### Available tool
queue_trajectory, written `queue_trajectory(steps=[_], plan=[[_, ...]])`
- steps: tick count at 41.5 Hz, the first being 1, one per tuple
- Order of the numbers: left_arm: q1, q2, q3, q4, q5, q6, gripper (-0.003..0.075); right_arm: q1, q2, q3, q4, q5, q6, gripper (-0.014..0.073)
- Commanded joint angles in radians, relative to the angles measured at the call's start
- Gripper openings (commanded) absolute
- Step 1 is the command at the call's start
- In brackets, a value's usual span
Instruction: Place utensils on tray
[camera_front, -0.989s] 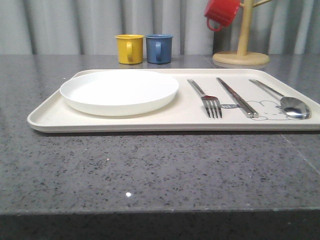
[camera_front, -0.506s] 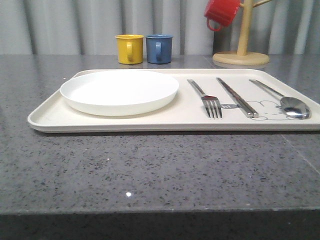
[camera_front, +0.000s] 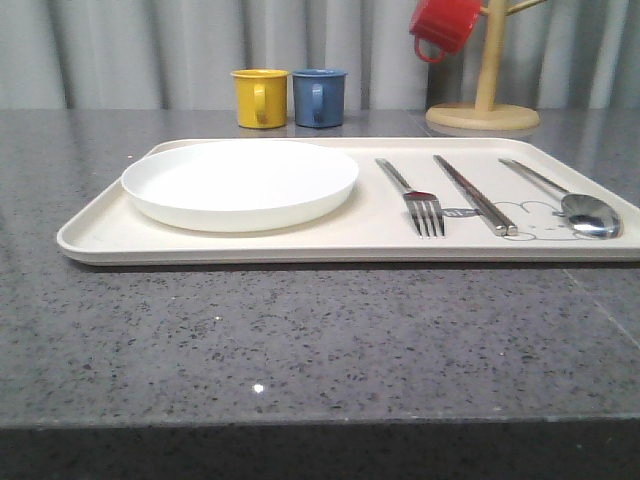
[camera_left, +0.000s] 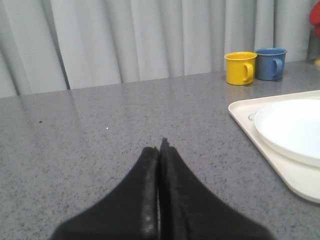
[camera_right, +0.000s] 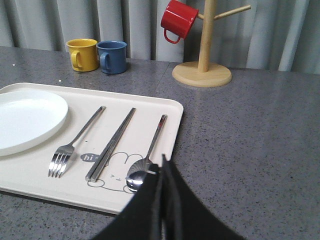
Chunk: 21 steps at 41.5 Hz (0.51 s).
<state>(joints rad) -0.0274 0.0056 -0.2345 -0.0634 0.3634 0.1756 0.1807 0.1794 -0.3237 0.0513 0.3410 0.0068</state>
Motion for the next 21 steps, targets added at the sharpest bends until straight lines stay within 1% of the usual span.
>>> queue_trajectory(steps=[1, 6, 17, 19, 21], plan=[[0.018, -0.032, 0.026, -0.003, -0.082, -0.007, -0.0019, -0.003, 0.009, -0.028, -0.01, -0.084, -0.007, -0.0113], [0.039, -0.031, 0.095, -0.003, -0.121, -0.007, -0.0019, -0.003, 0.01, -0.028, -0.01, -0.083, -0.007, -0.0113], [0.041, -0.033, 0.244, -0.034, -0.358, -0.007, -0.0019, -0.003, 0.01, -0.028, -0.01, -0.083, -0.007, -0.0113], [0.041, -0.033, 0.242, -0.034, -0.339, -0.007, -0.0019, -0.003, 0.01, -0.028, -0.01, -0.083, -0.007, -0.0113], [0.041, -0.031, 0.242, -0.034, -0.348, -0.007, -0.0019, -0.003, 0.01, -0.028, -0.01, -0.083, -0.007, -0.0113]])
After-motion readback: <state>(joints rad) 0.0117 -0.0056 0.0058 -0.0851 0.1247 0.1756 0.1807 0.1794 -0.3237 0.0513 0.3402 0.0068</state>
